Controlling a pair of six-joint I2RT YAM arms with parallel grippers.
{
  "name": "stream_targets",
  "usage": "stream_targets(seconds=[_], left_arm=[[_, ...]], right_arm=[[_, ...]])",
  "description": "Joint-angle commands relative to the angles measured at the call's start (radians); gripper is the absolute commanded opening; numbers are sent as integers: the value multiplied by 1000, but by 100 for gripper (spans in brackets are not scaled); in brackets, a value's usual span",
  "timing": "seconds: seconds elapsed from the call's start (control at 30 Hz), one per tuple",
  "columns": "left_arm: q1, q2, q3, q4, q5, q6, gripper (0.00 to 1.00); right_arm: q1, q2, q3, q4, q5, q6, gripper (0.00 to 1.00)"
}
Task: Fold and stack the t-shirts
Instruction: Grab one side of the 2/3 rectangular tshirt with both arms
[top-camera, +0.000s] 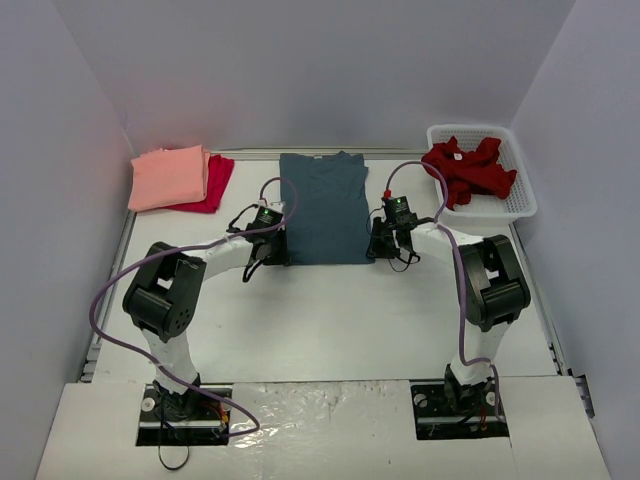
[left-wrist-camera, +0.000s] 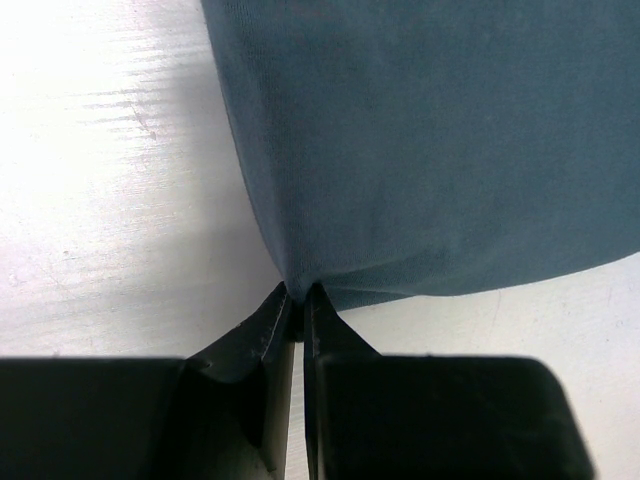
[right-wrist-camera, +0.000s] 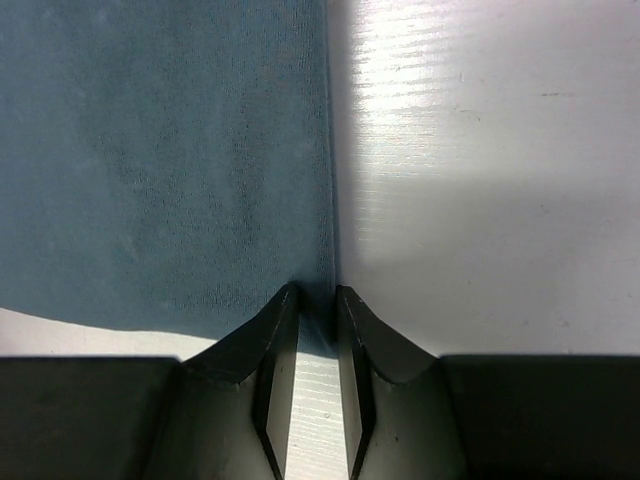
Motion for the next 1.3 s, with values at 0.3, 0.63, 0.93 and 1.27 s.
stream_targets(seconds=[0.3, 0.63, 0.93, 1.27], left_arm=[[-7, -10, -17, -85, -1, 21, 2], [-6, -74, -53, -76, 15, 12, 2], [-20, -160, -127, -81, 9, 0, 2], [-87, -275, -219, -79, -26, -45, 2]], right_arm=[[10, 16, -33, -60, -6, 0, 0], [15, -30, -41, -81, -3, -6, 0], [34, -105, -73, -104, 14, -5, 0], [79, -229, -162, -119, 57, 23, 0]])
